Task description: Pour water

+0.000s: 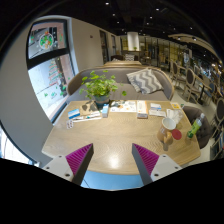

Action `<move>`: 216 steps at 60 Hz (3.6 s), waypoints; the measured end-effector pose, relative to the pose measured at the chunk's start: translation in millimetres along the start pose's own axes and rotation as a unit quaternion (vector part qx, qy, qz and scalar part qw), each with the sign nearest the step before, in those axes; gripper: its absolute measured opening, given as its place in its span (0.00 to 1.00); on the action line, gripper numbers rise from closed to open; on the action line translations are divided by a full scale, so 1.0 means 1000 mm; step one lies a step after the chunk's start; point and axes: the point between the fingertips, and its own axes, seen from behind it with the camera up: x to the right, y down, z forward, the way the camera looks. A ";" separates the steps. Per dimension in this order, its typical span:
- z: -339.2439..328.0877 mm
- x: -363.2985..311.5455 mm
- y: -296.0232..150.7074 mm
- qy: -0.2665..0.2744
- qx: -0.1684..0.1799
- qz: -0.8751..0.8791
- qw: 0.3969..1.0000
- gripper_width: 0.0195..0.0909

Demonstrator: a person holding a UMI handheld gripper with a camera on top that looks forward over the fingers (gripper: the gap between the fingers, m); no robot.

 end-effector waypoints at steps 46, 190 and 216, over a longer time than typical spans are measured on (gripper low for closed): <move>0.087 0.519 0.021 0.123 0.077 0.045 0.988 0.90; 0.134 0.453 -0.118 0.352 0.026 -0.511 0.784 0.28; 0.178 0.446 -0.069 0.097 0.121 -0.034 0.987 0.28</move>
